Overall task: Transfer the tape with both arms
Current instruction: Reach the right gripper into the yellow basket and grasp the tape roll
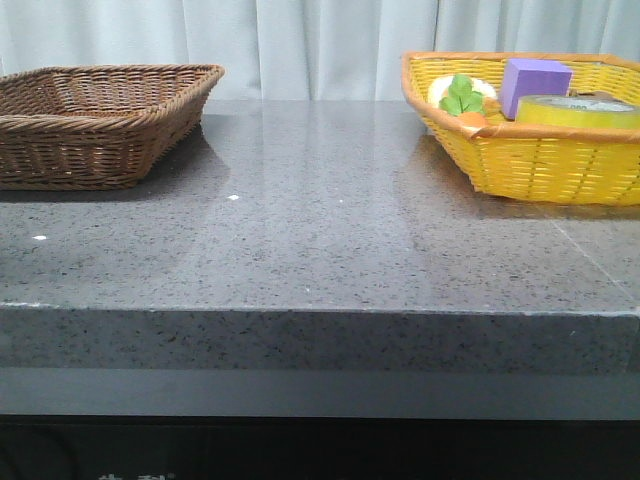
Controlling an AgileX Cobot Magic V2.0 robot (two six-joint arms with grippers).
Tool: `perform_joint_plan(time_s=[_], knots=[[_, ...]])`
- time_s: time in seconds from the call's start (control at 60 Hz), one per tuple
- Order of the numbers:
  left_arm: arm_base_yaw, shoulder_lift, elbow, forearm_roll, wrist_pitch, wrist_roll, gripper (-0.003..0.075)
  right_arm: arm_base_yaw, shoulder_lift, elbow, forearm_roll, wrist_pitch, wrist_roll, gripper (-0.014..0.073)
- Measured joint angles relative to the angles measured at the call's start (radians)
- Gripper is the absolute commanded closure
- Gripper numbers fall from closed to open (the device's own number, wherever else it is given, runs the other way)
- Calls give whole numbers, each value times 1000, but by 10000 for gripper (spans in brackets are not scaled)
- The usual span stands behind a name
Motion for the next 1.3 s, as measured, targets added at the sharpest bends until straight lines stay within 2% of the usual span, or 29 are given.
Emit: perform_joint_plan(time_s=[0.2,0.4,0.749,0.966,1.032,1.182,1.299], knots=[[-218,0,-9,0,-2,7,158,-9,206,-221,0,119,2,55],[-337,0,-9,0,-2,8,158,-9,415,-435,0,231,4,55],[-354,0,-9,0,-2,8,158,-9,740,-698,0,364,3,55],[-354,0,-9,0,-2,8,158,-9,873,-791,-1,390,3,57],[-354,0,-9,0,-2,8,158,-9,907,-808,4,397,3,103],[-354,0,-9,0,-2,9,157,-9,943,-838,19,441,-15,344],[-354,0,-9,0,-2,9,158,-9,947,-861,19,460,-24,428]])
